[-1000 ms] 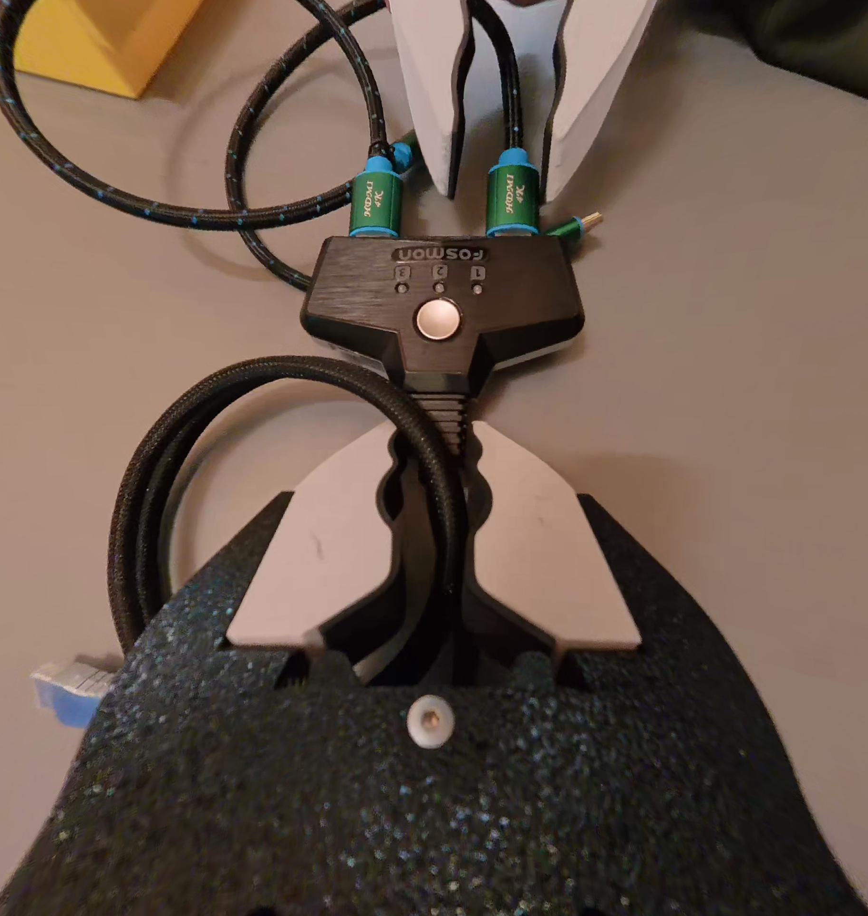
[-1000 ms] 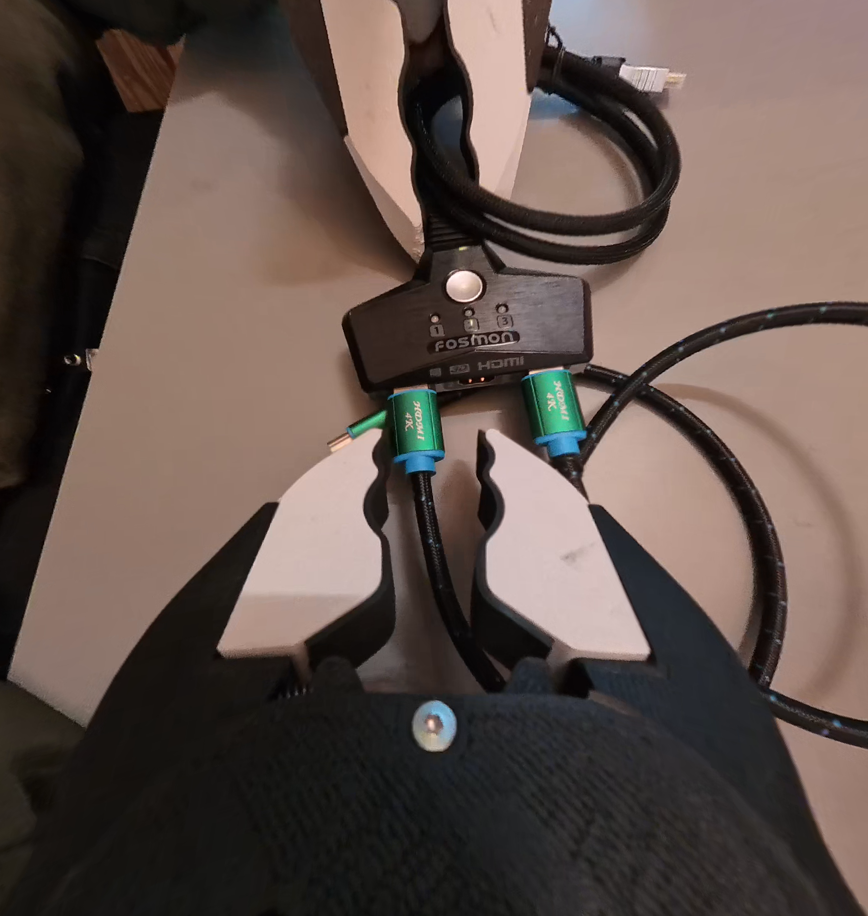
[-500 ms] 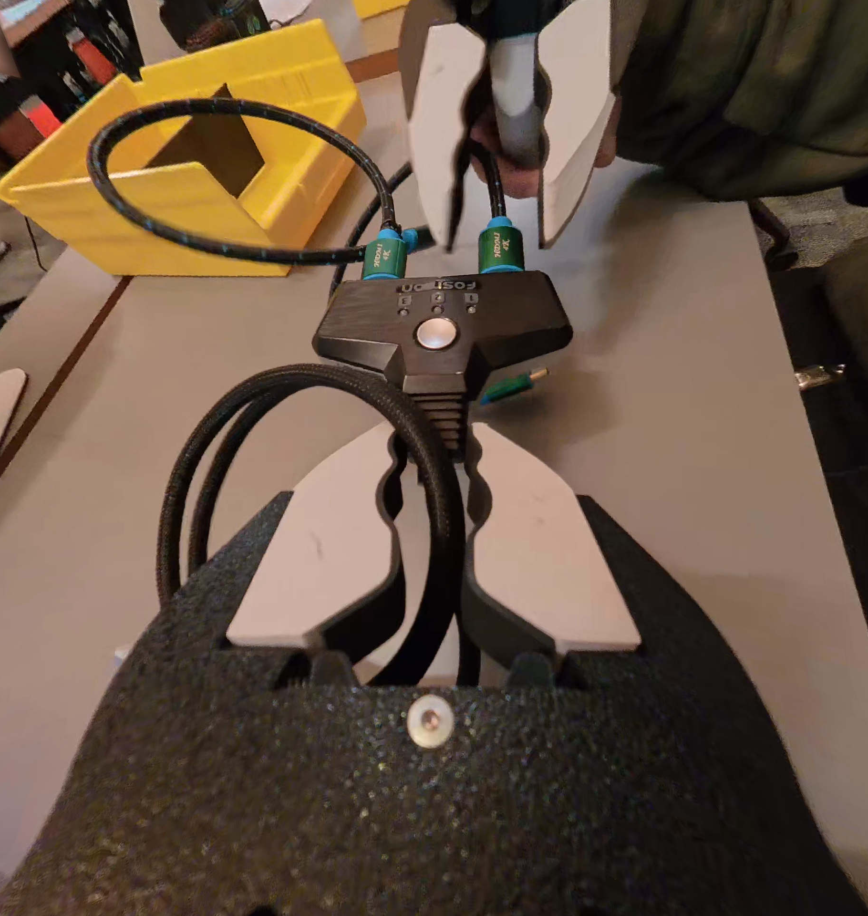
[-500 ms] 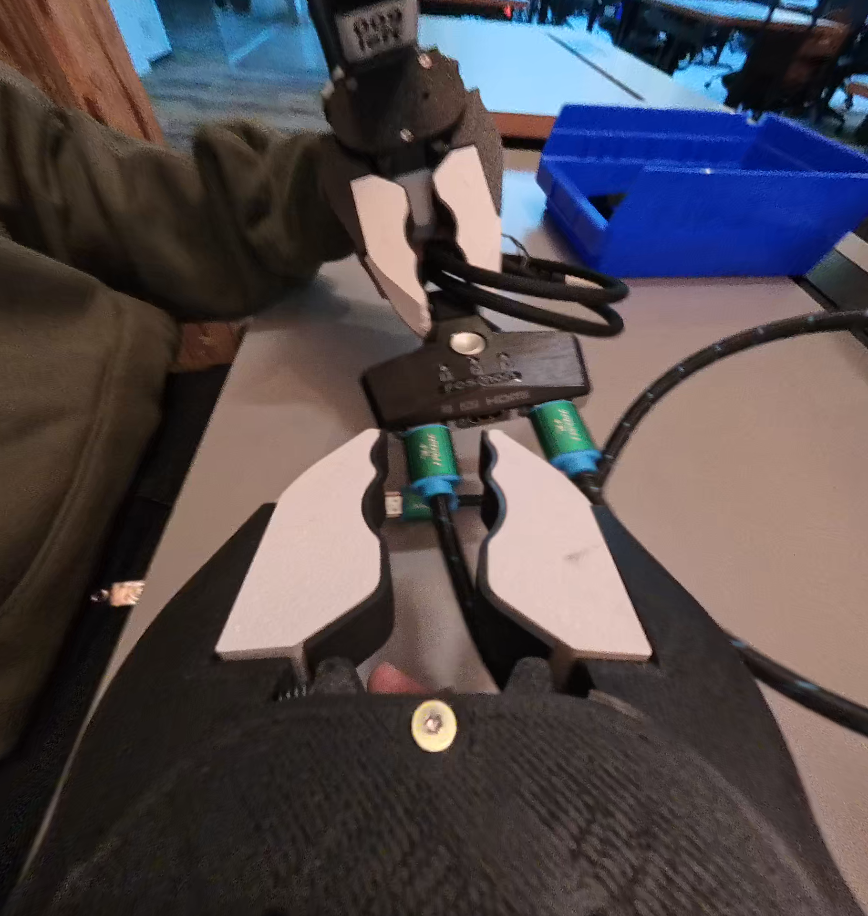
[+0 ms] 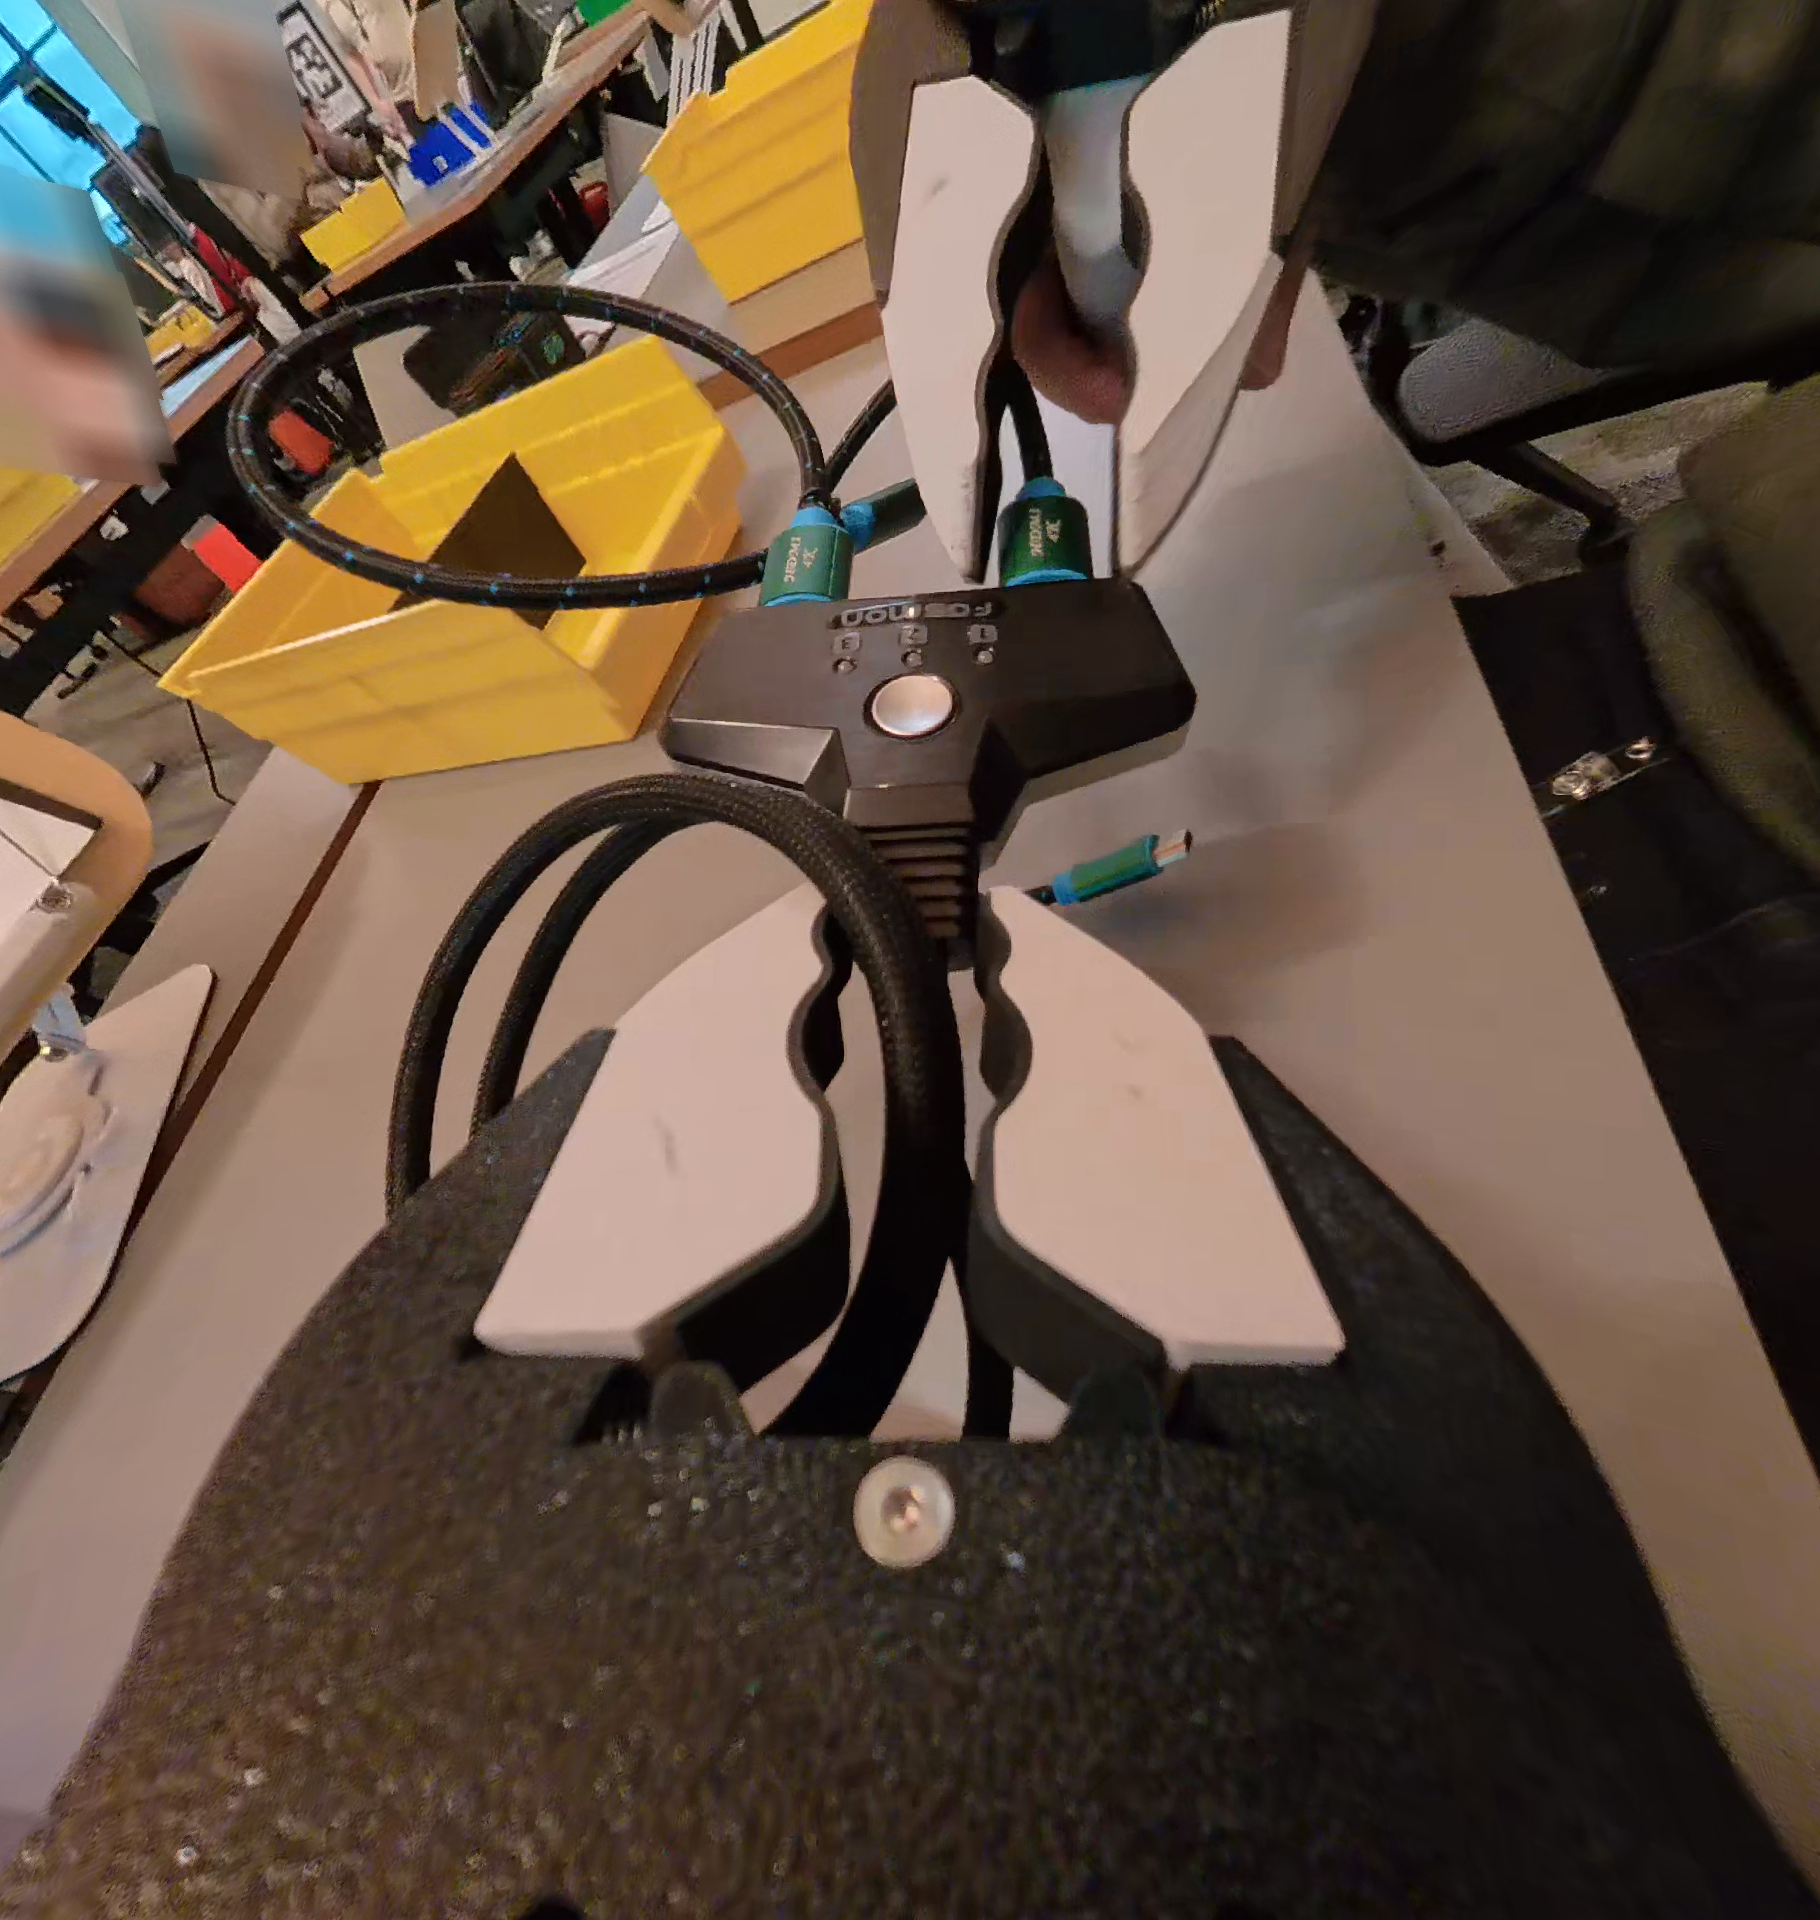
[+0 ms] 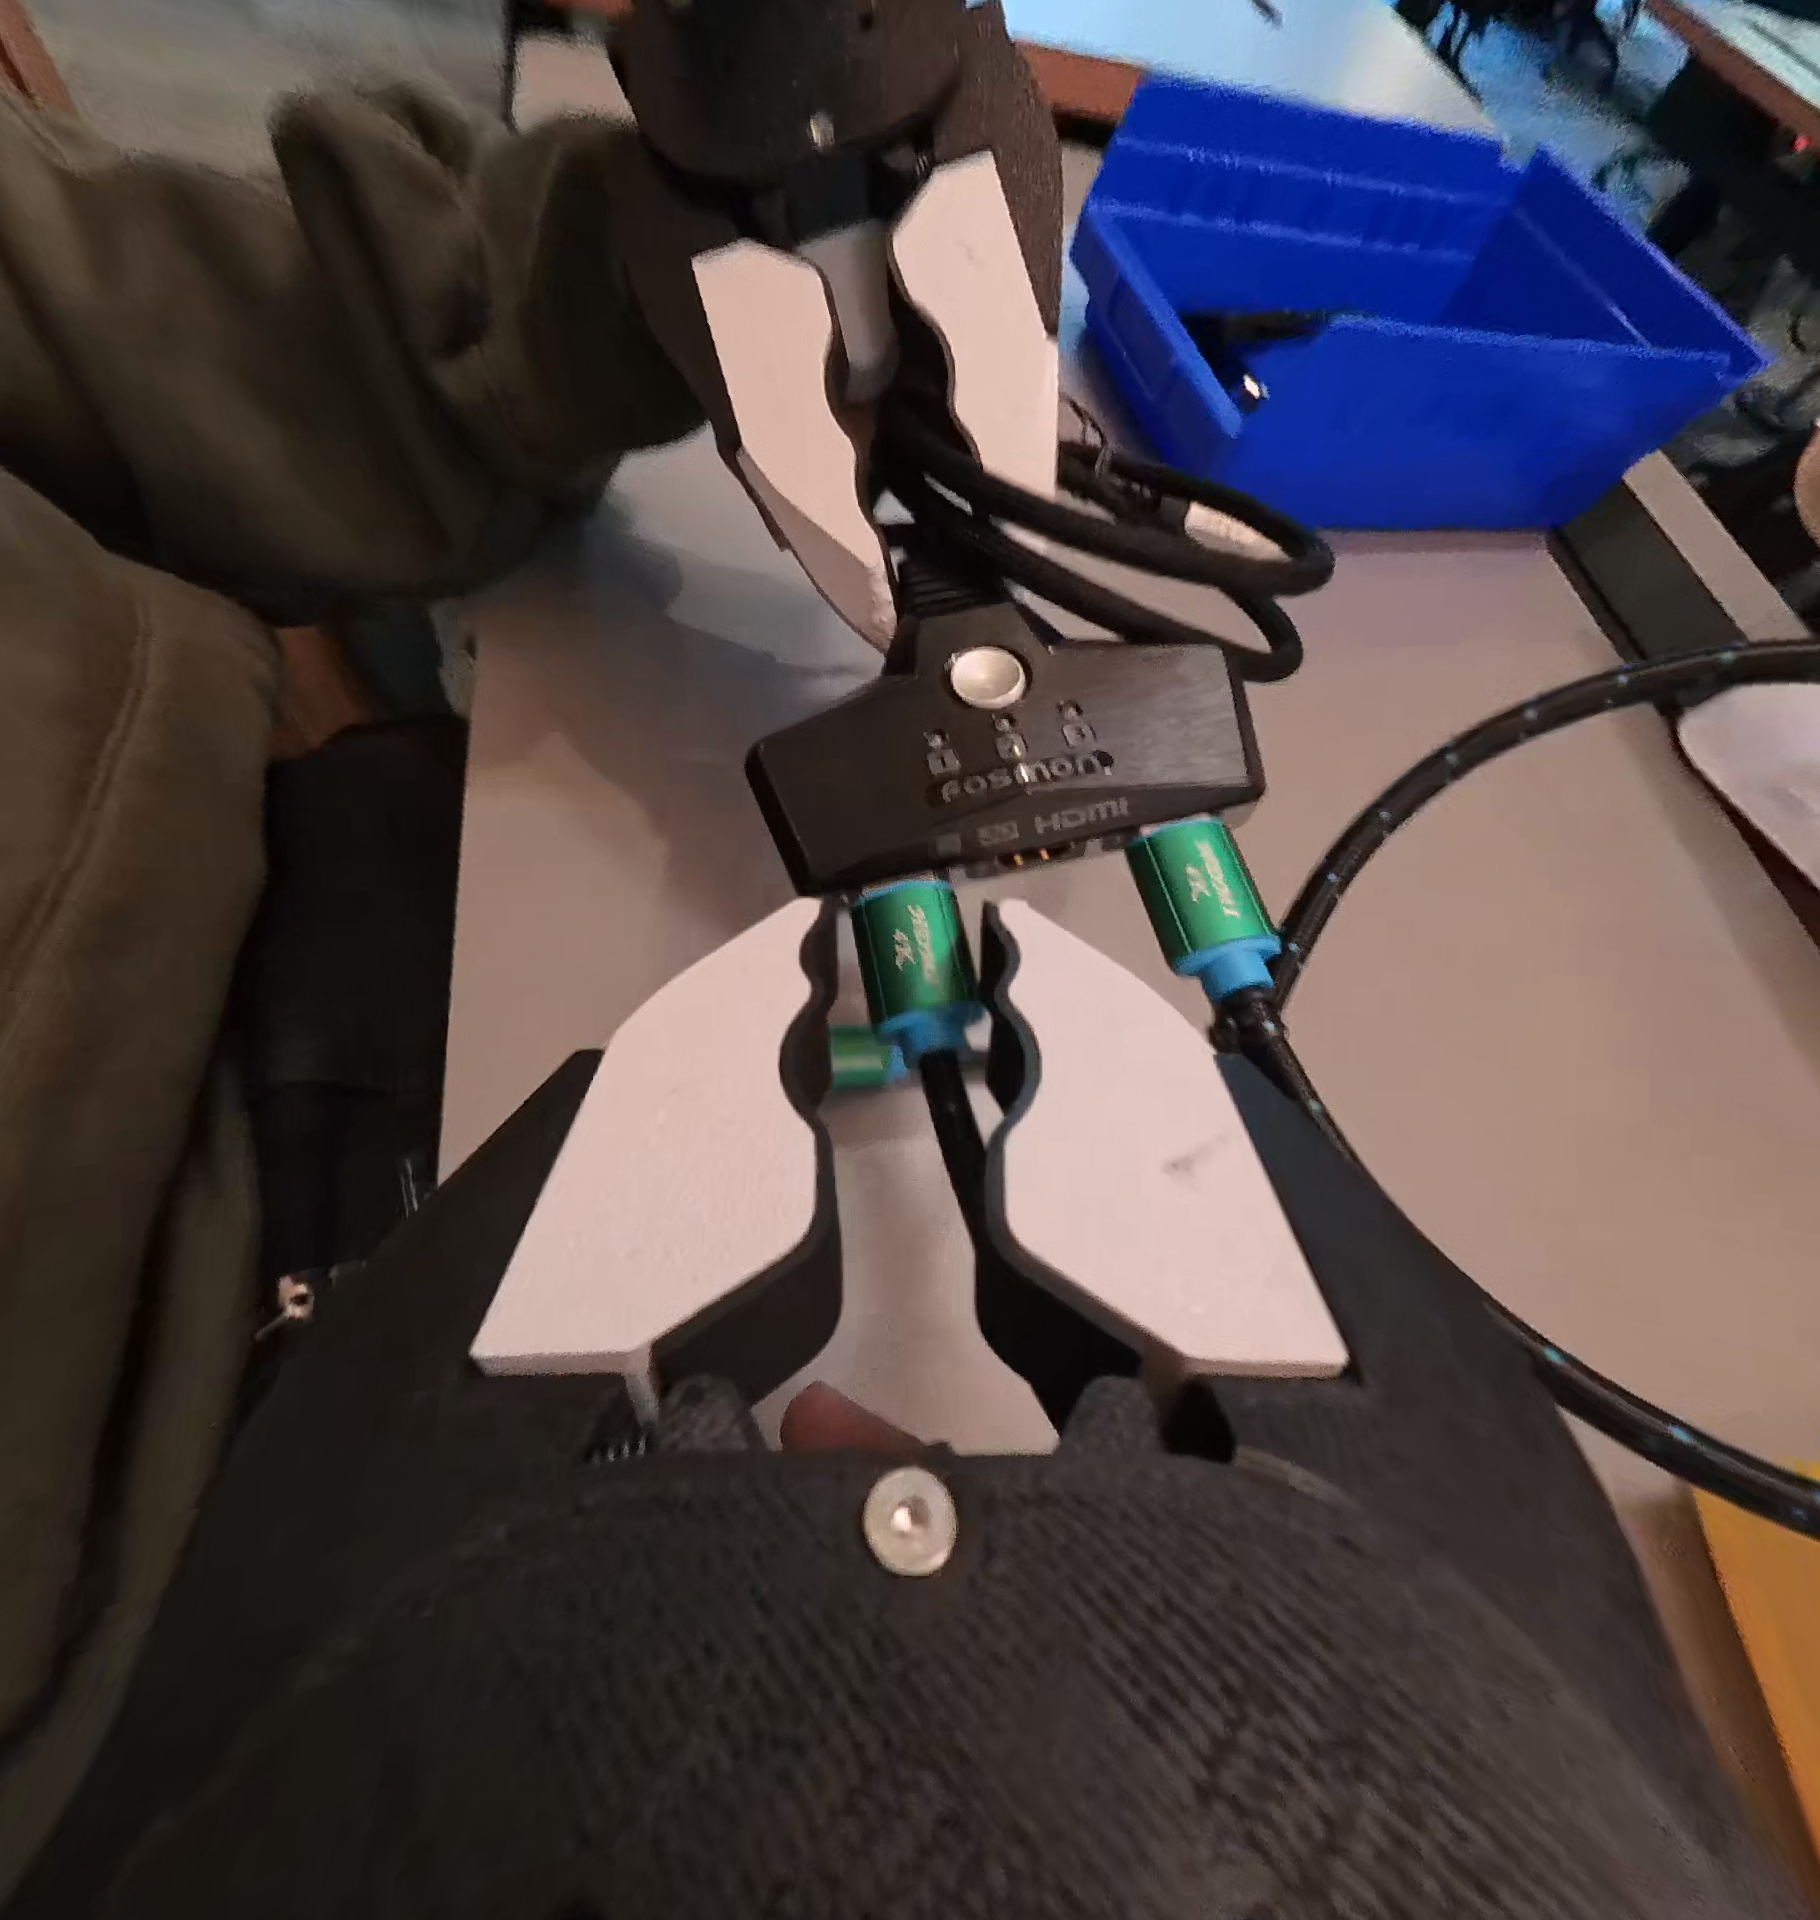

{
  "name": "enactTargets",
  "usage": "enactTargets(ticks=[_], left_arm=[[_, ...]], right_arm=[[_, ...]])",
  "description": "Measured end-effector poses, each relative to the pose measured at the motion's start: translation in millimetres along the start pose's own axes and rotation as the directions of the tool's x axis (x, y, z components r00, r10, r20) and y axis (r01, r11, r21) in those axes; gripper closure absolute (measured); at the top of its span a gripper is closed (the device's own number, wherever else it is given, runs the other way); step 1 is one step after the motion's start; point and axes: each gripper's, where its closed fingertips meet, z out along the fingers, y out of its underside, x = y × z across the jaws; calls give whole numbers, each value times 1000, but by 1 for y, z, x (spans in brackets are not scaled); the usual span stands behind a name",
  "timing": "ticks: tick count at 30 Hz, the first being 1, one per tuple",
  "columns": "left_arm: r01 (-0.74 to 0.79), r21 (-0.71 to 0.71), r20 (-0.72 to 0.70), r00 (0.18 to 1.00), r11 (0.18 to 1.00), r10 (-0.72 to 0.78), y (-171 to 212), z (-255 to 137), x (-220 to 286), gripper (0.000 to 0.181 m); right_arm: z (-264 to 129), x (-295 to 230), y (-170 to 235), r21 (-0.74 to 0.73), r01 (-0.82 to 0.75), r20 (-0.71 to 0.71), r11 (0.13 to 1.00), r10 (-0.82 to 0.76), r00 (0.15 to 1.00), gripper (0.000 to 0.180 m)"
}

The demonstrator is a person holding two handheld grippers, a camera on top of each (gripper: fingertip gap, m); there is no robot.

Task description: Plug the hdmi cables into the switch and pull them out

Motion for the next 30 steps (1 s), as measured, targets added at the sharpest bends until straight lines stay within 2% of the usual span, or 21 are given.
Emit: enactTargets(ticks=[2, 9, 14, 16, 21, 30], left_arm=[[-14, 31, -12, 1000, 999, 14, -7, -4, 4, 159], [-54, 85, -15, 998, 995, 55, -22, -2, 8, 159], [-34, 88, -13, 999, 996, 35, -18, 5, 5, 159], [-35, 75, -11, 999, 997, 36, -14, 6, 5, 159], [-16, 96, -2, 1000, 995, 16, -10, 2, 2, 159], [-49, 84, -1, 999, 995, 49, -10, 4, 5, 159]], right_arm=[[-7, -5, 3, -75, 23, -6, 997, -24, 1000, 157], [-22, -15, -7, -58, 14, 41, 998, -12, 999, 158], [-14, -10, -12, 11, -19, 71, 1000, 18, 997, 160], [-11, -9, -7, -25, 2, 79, 1000, 0, 997, 161], [-6, -6, -12, 7, -34, 93, 999, 33, 995, 162], [-5, -9, -4, -108, -12, 112, 994, 24, 993, 162]])
